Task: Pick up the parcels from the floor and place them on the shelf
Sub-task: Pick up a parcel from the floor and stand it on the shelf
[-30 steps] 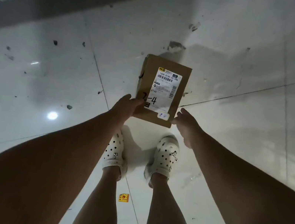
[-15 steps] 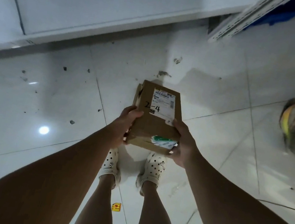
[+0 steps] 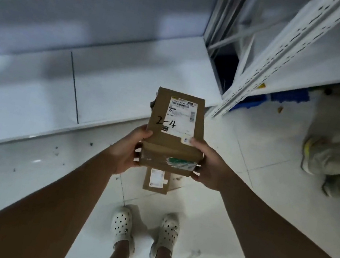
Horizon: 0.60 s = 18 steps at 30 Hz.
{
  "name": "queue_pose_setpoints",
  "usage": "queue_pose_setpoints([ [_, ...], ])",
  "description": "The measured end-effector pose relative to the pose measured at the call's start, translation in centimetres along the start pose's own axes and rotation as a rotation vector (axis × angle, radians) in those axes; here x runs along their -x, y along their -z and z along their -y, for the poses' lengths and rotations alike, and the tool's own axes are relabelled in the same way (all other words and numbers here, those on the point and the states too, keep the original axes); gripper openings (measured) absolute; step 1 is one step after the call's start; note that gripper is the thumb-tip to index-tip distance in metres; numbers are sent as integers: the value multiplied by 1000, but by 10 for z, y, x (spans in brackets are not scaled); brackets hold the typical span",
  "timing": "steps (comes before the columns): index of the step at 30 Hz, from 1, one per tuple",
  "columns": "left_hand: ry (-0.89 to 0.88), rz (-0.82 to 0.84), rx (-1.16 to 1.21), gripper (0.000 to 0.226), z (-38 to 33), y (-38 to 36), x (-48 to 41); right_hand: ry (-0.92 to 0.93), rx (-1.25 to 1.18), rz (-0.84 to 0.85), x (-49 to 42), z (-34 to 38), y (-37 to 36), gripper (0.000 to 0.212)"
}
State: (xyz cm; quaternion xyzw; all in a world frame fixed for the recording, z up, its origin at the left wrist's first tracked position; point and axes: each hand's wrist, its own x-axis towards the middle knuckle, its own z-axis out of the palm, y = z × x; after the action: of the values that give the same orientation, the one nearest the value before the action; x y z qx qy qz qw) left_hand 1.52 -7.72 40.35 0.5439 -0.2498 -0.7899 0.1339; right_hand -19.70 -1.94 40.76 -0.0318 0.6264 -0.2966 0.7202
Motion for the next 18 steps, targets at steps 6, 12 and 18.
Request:
queue_pose_setpoints([
  [6,-280,-24,20,51,-67,-19,116,293,-37,82,121,58,-44,33],
  [12,-534,36,-60,48,-122,-55,220,544,100,225,224,96,-67,42],
  [18,-759,107,-44,90,-159,-80,291,785,284,326,310,141,-69,85],
])
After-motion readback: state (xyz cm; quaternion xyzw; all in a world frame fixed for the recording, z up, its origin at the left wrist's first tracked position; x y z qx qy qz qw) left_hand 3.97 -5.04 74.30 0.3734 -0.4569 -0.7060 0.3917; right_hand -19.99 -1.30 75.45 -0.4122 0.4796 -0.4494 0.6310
